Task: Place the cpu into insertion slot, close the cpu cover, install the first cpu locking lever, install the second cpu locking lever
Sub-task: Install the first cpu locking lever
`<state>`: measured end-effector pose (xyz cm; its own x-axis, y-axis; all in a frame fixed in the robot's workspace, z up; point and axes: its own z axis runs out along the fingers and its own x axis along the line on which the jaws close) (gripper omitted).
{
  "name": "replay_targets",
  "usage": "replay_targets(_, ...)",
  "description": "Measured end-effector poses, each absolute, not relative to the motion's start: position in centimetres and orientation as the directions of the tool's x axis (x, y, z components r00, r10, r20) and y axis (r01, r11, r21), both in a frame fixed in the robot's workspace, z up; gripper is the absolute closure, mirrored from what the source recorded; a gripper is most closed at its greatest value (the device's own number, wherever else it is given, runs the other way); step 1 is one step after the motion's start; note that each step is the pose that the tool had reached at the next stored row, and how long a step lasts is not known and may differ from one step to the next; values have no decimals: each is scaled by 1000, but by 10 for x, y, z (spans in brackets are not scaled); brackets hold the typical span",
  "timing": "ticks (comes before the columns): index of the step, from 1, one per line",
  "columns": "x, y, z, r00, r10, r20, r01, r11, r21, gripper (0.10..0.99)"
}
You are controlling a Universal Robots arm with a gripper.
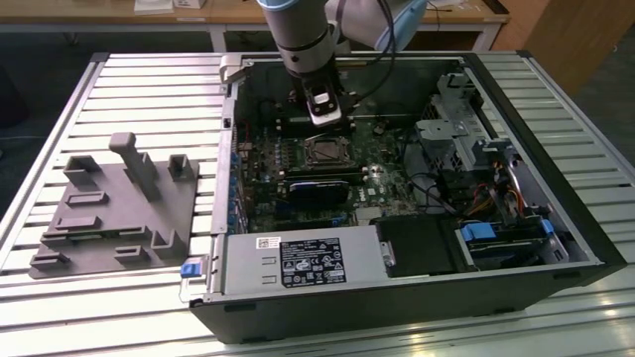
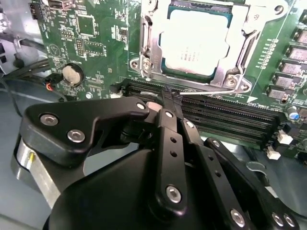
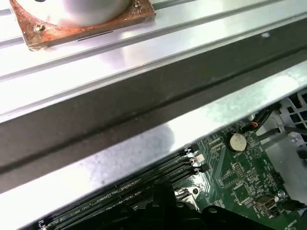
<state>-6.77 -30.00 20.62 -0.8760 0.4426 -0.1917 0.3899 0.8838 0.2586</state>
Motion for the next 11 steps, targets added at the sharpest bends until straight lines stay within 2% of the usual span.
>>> replay_targets(11,-81,-300,203,-856,442,-269,365,884,292,980)
